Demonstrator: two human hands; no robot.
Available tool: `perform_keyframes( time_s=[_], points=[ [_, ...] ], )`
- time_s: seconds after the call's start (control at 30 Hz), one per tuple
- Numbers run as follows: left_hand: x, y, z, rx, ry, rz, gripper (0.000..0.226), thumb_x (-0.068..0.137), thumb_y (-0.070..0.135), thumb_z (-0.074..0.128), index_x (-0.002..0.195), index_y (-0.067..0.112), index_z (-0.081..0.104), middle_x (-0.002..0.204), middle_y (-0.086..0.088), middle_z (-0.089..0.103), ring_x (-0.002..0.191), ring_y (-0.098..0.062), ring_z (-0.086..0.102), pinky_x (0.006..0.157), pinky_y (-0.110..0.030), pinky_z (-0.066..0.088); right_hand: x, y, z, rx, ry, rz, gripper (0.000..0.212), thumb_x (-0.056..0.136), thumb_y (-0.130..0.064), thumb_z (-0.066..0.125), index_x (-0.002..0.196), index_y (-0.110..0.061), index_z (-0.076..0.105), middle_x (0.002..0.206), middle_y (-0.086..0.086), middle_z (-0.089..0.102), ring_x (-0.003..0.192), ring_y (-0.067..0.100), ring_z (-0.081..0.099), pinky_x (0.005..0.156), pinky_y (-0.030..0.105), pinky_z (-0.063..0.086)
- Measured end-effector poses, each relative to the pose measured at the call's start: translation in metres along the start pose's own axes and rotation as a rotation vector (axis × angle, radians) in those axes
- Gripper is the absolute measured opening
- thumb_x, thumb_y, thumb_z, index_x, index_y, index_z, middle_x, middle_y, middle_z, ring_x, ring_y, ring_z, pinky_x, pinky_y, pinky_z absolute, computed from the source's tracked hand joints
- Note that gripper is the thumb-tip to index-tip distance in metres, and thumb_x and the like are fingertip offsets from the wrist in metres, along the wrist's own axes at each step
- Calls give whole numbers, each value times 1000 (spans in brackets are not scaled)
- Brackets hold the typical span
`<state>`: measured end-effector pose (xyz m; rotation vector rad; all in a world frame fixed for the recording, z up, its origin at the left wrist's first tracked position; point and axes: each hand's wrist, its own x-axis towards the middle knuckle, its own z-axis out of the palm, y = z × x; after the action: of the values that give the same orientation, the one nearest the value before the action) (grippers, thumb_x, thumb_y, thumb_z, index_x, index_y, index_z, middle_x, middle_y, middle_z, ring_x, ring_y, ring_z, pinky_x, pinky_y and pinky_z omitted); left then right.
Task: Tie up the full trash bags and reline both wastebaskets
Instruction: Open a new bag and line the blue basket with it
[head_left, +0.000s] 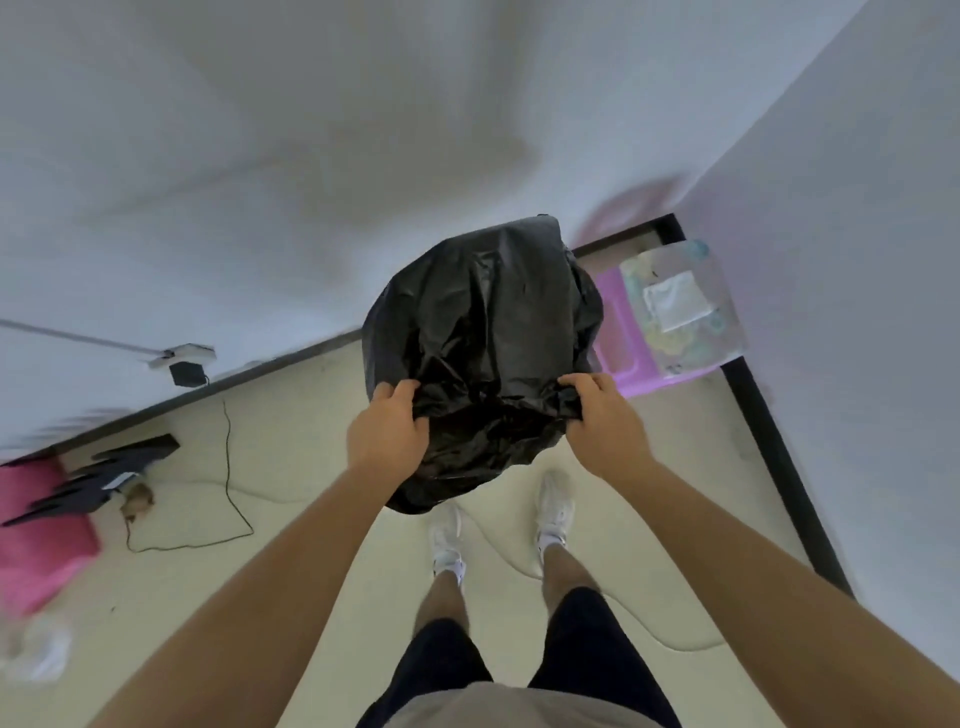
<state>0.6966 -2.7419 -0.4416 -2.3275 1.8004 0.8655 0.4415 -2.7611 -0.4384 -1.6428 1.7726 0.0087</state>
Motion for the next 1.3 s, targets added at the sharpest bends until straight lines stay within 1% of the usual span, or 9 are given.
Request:
perform_keyframes(
  time_s=[0.43,0.6,0.7,0.8,0.9,0.97,1.07,1.23,1.3],
  points=[
    [58,-33,180,-237,-6,-582,42,96,32,49,133,13,48,133,-15,48,121,-36,47,96,-49,41,107,105,137,-128,-310,106,34,90,-37,59,116,-15,57,119,11,54,107,34,57,89,42,49],
    [81,-64,201,-531,-84,-932,58,98,47,39,130,-1,48,128,-19,57,117,-39,54,97,-44,44,117,116,151,9,-209,149,27,79,-52,67,71,-30,53,103,12,59,102,30,55,80,31,42],
    [85,-68,199,-638,-94,-851,61,97,55,34,101,0,58,99,-18,64,103,-41,60,83,-40,47,119,106,156,113,-135,140,38,77,-53,72,59,-29,49,86,3,59,93,23,56,68,23,37],
    [86,-67,194,-652,-68,-721,74,79,84,35,101,15,55,104,-11,62,94,-35,66,89,-46,52,124,83,159,276,-173,256,48,78,-55,74,64,-13,55,68,-2,53,71,19,53,58,24,36],
    [80,-68,193,-651,-98,-517,90,70,82,57,135,21,41,132,-5,40,112,-26,57,100,-42,47,133,66,169,439,-329,432,57,69,-63,79,103,-21,62,100,-7,64,93,16,60,83,30,51],
    [78,-74,201,-538,-135,-353,107,69,70,71,150,20,22,147,-8,24,133,-26,37,111,-41,35,140,59,182,503,-356,491,95,59,-63,85,133,-20,44,124,-6,57,110,17,57,97,35,50],
    [80,-98,224,-377,-166,-337,119,67,48,82,154,25,5,150,-10,24,138,-31,31,114,-50,26,159,61,212,655,-311,559,127,41,-54,97,144,-19,33,130,-5,59,113,18,61,98,39,52],
    [93,-135,265,-342,-199,-677,60,83,38,62,139,24,44,126,-8,60,122,-35,50,105,-53,37,193,76,252,599,-252,630,58,60,-39,74,115,-22,65,114,1,68,103,24,66,92,42,56],
    [104,-142,280,-204,-206,-609,41,87,36,57,126,21,56,120,-10,60,122,-36,47,106,-53,35,208,79,268,552,-250,662,63,56,-51,64,113,-26,66,124,3,61,111,29,60,97,45,52]
  ],
)
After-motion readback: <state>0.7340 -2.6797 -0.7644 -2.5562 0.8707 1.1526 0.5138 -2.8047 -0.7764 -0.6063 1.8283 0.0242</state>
